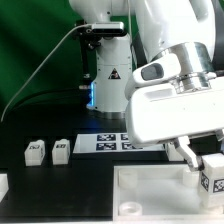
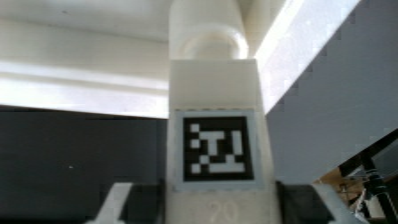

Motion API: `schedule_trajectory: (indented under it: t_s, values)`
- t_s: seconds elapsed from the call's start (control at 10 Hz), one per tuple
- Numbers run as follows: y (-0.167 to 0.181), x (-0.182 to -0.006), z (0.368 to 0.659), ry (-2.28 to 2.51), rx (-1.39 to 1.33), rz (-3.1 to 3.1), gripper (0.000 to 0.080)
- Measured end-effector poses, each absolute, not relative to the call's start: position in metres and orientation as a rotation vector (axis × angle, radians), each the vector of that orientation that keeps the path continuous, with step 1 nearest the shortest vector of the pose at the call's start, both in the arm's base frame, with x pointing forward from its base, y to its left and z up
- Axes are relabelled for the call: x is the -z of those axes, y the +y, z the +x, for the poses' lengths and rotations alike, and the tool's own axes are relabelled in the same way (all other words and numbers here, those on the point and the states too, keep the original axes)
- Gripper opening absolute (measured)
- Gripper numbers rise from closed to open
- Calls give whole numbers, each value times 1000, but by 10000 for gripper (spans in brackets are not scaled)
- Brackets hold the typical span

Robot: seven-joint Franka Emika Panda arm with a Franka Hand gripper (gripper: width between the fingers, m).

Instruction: Assemble one leg

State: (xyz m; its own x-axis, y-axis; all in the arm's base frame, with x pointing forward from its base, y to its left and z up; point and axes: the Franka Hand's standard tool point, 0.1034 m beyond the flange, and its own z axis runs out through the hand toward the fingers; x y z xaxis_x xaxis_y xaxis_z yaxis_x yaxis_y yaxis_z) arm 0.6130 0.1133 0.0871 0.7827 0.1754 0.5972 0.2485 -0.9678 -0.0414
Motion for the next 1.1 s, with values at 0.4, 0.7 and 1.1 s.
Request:
schedule_trajectory:
  t_s: [0.4,0.7,1.1]
  values:
    - [114,-84,611,-347,893,-2864,524]
    - [114,-84,611,-347,892,-2864,643]
    - [114,-84,611,-347,892,-2864,649]
